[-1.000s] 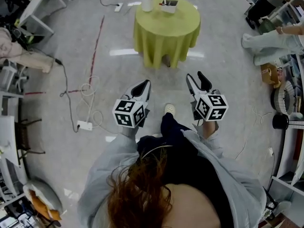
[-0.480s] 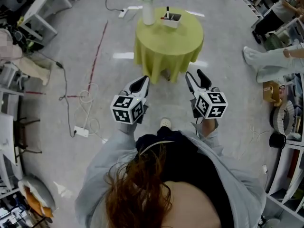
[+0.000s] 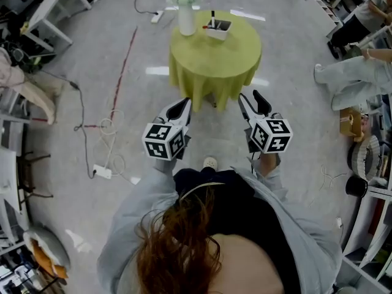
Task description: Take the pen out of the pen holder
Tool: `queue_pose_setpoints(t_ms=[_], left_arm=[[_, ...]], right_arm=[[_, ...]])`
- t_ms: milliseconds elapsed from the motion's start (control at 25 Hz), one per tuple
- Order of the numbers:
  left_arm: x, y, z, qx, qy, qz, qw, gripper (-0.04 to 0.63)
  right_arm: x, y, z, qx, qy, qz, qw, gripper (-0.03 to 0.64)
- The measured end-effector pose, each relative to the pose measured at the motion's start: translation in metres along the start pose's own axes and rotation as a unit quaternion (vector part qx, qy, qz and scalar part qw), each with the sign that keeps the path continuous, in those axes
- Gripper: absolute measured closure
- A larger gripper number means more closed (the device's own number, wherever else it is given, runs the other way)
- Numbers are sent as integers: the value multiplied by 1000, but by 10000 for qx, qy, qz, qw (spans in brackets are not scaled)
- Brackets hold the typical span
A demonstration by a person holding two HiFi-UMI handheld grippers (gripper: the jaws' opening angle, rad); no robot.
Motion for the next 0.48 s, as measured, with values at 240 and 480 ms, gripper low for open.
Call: queue_pose_setpoints(t_ms=[240,480], left_arm=[[-7,-14,7,-119,13,-134,9998,578],[-13,-32,1,-290,71,-234,9993,578]], right_arm=[[-2,-12,-1,62,9,-165,9998,410],[2,-34,-8,138,33,-396,9991,410]])
Point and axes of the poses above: the fingertips, and each gripper's own axes: x forward along the fingers, z to its right, y out of its top, the point moved 1 cm from there along -x, backward along the fingers, and after that the axes turned 5 degrees about x, right-handed, at the moved point
